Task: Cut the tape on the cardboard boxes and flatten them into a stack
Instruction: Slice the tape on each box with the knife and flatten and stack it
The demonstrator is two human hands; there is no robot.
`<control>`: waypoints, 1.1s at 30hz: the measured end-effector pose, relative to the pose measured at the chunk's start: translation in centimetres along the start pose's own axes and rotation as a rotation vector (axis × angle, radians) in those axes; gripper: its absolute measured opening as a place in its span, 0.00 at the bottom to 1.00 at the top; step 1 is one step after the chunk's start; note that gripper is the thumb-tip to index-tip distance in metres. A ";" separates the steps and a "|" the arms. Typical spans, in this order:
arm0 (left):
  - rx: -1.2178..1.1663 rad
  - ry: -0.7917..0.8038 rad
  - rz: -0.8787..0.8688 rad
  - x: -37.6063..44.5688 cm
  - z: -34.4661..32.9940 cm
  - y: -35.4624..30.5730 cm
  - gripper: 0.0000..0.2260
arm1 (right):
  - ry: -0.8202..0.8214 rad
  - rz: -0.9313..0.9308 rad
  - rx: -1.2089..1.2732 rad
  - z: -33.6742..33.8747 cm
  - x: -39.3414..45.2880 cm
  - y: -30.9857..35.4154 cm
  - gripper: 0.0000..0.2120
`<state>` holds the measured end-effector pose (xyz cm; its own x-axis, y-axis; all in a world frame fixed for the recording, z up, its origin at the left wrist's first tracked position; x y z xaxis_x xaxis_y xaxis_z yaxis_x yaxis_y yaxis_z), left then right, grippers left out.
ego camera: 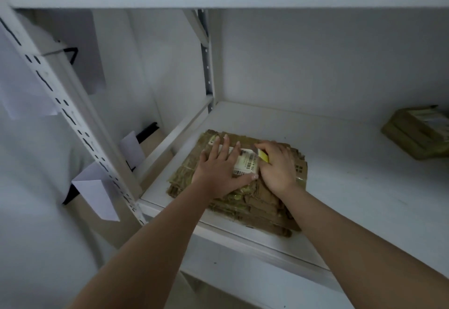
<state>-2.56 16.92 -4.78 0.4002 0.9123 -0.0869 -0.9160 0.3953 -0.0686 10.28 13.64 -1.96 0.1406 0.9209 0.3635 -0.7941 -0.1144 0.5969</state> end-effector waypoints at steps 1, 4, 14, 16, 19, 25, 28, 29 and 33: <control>0.005 0.017 0.001 0.0 0.2 -0.1 0.43 | -0.023 -0.032 0.140 0.4 0.0 -0.2 0.10; 0.076 0.030 0.018 -0.1 1.2 -0.2 0.45 | -0.002 -0.255 0.594 1.3 -0.4 -0.9 0.14; -0.060 -0.108 0.041 -3.0 6.0 -2.3 0.31 | -0.345 -0.440 0.337 8.9 -5.2 -4.6 0.09; -0.181 -0.097 0.038 -3.5 6.1 -2.3 0.29 | -0.310 -0.461 0.254 8.7 -6.2 -4.7 0.08; -0.282 -0.173 0.012 -4.9 7.9 -2.7 0.26 | -0.279 -0.484 0.229 8.3 -7.6 -4.8 0.07; -0.306 -0.314 -0.034 -6.7 11.1 -3.0 0.22 | -0.304 -0.512 0.250 10.2 -9.7 -5.5 0.16; -0.306 -0.378 -0.050 -7.3 12.4 -3.6 0.21 | -0.342 -0.563 0.289 11.4 -11.2 -6.9 0.16; -0.312 -0.401 -0.067 -7.6 12.9 -4.2 0.20 | -0.359 -0.576 0.300 11.8 -11.7 -7.3 0.15; -0.350 -0.444 -0.205 -9.3 14.2 -9.5 0.18 | -0.439 -0.583 0.333 14.7 -13.1 -9.0 0.10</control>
<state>1.98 6.19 10.81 0.4485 0.8084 0.3813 -0.7274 0.5780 -0.3698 24.23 -2.82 -1.57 0.7531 0.6440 0.1345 -0.3129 0.1708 0.9343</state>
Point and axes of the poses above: each hand's wrist, its own x-axis towards the middle knuckle, its own z-axis out of the back of the hand, y = z × x, the point moved 10 cm from there along x, towards the middle knuckle, and after that the axes turned 9 degrees about z, right-handed, at the moved point
